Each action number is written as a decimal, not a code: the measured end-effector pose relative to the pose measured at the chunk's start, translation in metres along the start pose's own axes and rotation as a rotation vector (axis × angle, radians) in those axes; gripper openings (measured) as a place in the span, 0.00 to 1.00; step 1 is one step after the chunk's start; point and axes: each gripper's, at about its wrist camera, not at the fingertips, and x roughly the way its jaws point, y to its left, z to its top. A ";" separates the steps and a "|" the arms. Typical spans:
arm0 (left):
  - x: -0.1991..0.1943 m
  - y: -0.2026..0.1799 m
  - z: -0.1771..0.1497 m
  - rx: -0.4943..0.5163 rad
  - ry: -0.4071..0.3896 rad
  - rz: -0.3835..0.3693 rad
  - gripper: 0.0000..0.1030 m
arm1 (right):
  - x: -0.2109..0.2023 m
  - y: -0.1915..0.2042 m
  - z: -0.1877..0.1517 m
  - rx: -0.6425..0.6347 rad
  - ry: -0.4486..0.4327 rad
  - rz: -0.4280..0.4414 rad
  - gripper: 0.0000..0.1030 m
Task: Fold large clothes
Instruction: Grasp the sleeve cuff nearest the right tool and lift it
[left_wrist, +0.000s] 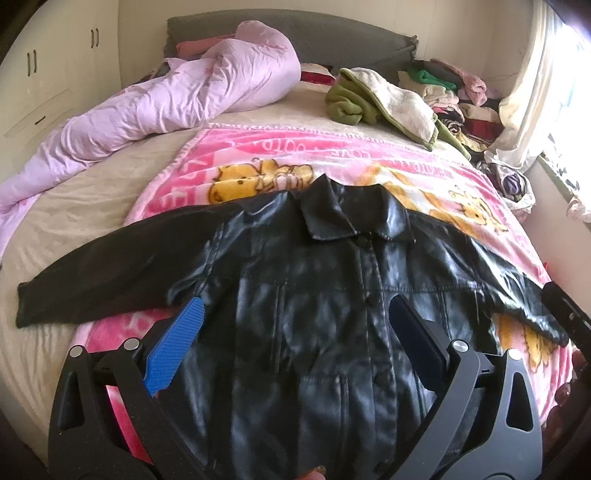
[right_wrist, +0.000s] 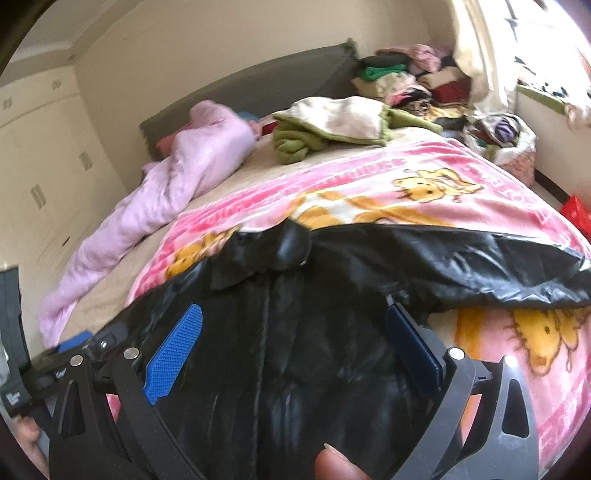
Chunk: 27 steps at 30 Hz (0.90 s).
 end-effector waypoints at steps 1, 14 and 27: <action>0.004 -0.001 0.003 -0.006 0.000 -0.002 0.91 | 0.003 -0.006 0.003 0.014 -0.004 -0.008 0.96; 0.058 -0.019 0.017 -0.024 0.056 -0.024 0.91 | 0.033 -0.123 0.025 0.283 -0.028 -0.164 0.96; 0.100 -0.044 0.023 -0.016 0.109 -0.042 0.91 | 0.032 -0.235 0.008 0.541 -0.039 -0.418 0.96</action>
